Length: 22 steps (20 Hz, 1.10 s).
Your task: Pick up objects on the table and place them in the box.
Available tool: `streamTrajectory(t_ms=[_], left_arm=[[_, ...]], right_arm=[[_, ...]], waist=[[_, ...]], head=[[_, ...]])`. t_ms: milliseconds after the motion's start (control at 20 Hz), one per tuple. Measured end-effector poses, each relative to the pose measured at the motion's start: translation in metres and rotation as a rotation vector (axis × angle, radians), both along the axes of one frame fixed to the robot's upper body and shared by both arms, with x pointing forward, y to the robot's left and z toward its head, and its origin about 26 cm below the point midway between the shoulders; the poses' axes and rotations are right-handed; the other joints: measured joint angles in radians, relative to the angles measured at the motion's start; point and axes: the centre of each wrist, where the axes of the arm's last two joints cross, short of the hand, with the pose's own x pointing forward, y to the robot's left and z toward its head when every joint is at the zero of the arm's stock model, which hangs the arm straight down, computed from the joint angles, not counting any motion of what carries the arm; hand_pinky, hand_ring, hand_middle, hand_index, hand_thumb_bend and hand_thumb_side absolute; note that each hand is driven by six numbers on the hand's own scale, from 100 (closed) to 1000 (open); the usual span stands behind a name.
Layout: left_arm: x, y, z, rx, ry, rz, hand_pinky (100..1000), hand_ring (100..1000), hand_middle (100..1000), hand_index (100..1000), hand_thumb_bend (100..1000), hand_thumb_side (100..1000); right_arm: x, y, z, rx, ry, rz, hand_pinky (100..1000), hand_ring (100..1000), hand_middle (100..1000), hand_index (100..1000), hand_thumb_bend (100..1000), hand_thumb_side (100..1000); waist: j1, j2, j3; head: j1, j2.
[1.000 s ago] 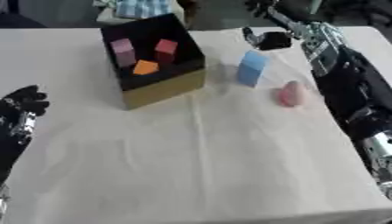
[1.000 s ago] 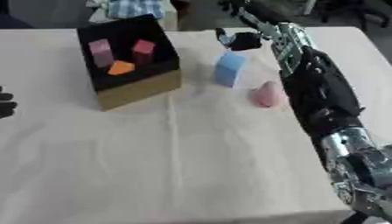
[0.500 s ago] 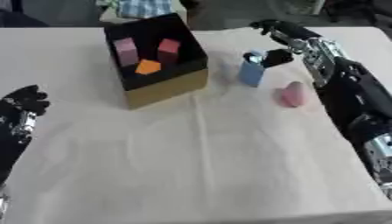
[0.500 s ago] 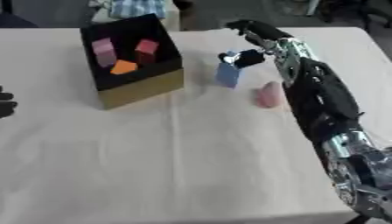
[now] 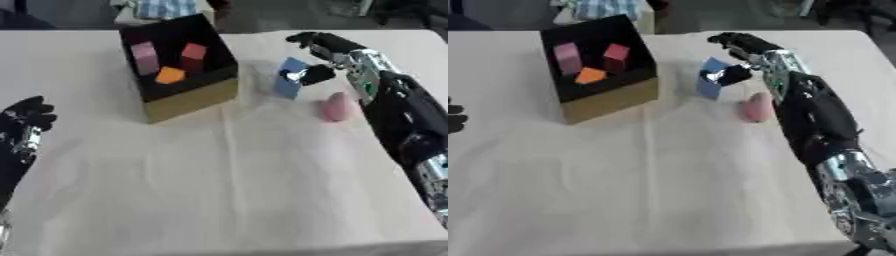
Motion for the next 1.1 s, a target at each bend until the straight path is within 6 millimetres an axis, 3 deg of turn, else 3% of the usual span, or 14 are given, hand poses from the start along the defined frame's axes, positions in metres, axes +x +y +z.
streamTrajectory(t_ms=[900,1100], left_arm=[[0.0,0.0,0.0,0.0,0.0,0.0,813,758,718,858,100,655],[0.0,0.0,0.0,0.0,0.0,0.0,813,758,718,858,100,655]], right_arm=[[-0.003,-0.007,-0.023,-0.049,0.088,-0.064,806,870,857,985,250,629],[-0.003,-0.007,-0.023,-0.046,0.078,-0.074,784,838,745,952,182,506]], waist=[[0.0,0.0,0.001],[0.0,0.0,0.001]], head=[[-0.003,0.0],[-0.003,0.0]])
